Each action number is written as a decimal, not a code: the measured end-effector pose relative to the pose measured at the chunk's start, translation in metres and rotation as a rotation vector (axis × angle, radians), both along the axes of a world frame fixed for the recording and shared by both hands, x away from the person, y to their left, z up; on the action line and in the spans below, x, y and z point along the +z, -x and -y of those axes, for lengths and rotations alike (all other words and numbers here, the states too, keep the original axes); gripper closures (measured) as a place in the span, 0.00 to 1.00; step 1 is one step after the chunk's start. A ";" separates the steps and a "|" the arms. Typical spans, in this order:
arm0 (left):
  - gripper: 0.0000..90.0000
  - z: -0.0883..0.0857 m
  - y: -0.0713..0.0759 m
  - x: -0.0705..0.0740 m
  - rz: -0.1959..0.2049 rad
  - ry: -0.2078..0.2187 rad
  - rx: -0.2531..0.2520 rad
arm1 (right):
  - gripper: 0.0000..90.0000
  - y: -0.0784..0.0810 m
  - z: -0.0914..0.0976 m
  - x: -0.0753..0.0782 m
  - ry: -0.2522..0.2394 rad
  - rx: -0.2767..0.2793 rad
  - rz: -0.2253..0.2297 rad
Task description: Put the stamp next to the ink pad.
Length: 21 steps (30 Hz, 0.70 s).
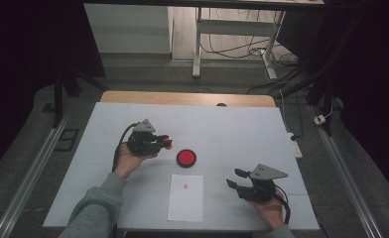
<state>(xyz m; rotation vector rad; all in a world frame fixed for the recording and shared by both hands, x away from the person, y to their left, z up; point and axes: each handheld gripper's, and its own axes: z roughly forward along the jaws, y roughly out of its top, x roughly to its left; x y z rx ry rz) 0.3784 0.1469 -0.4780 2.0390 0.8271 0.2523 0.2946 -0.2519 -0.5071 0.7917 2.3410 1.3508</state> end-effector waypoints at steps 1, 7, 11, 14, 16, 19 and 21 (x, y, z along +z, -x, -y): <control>0.80 0.001 -0.002 -0.002 -0.006 -0.007 0.001 | 0.52 0.000 0.000 0.000 0.000 -0.001 0.000; 0.80 0.004 -0.010 -0.016 -0.033 -0.045 0.012 | 0.52 0.001 0.001 -0.001 0.001 -0.004 -0.002; 0.80 0.006 -0.015 -0.027 -0.047 -0.066 0.029 | 0.52 0.001 0.001 -0.002 0.005 -0.001 -0.006; 0.80 0.008 -0.018 -0.035 -0.053 -0.088 0.038 | 0.52 0.001 0.000 -0.002 -0.001 -0.001 -0.007; 0.80 0.009 -0.019 -0.040 -0.055 -0.100 0.045 | 0.52 0.001 0.000 -0.002 0.009 0.002 -0.007; 0.80 0.010 -0.021 -0.044 -0.049 -0.109 0.062 | 0.52 0.001 0.000 -0.003 0.015 0.001 -0.009; 0.80 0.009 -0.022 -0.046 -0.054 -0.118 0.063 | 0.52 0.001 -0.001 -0.003 0.012 0.005 -0.012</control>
